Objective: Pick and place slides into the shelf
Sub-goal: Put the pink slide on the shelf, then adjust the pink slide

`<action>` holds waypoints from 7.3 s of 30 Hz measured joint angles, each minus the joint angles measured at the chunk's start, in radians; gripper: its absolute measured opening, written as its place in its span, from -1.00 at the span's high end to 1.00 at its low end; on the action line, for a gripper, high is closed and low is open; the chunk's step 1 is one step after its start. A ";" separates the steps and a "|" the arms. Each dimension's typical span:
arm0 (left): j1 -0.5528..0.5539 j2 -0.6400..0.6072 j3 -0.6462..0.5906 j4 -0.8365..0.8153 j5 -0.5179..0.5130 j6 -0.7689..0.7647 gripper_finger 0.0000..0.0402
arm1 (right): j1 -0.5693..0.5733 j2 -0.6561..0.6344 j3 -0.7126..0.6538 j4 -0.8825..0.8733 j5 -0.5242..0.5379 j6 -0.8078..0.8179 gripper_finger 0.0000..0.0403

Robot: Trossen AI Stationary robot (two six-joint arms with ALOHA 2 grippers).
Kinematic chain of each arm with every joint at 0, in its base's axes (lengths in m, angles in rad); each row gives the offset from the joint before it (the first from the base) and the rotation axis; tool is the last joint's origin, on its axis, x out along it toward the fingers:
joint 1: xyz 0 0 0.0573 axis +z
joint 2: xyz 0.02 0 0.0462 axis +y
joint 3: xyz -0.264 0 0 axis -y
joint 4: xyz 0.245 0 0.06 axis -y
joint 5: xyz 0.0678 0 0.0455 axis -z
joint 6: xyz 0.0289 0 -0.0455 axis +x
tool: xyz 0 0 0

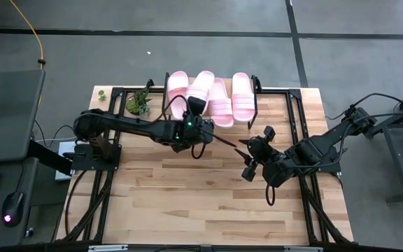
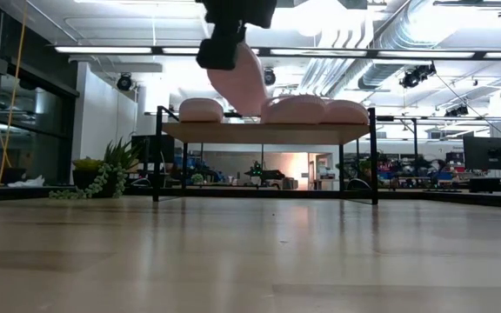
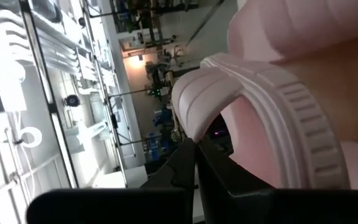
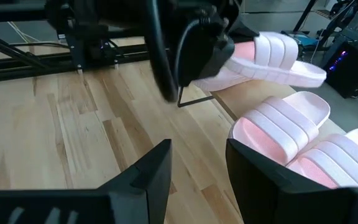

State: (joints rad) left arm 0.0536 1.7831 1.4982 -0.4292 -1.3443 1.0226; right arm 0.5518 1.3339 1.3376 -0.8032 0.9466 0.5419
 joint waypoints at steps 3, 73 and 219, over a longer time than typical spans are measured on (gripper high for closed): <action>-0.002 0.034 0.000 0.055 -0.007 0.057 1.00 | 0.000 0.000 0.000 0.000 0.000 0.000 0.29; -0.149 0.023 0.121 -0.048 0.149 -0.284 -0.51 | 0.000 0.002 0.000 0.027 -0.039 0.004 0.29; 0.476 -0.164 0.013 -0.642 1.027 -0.560 1.00 | -0.264 0.003 0.000 0.016 -0.227 -0.199 0.29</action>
State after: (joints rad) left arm 0.5301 1.6196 1.5108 -1.0715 -0.3172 0.4621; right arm 0.2882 1.3365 1.3376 -0.7876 0.7198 0.3428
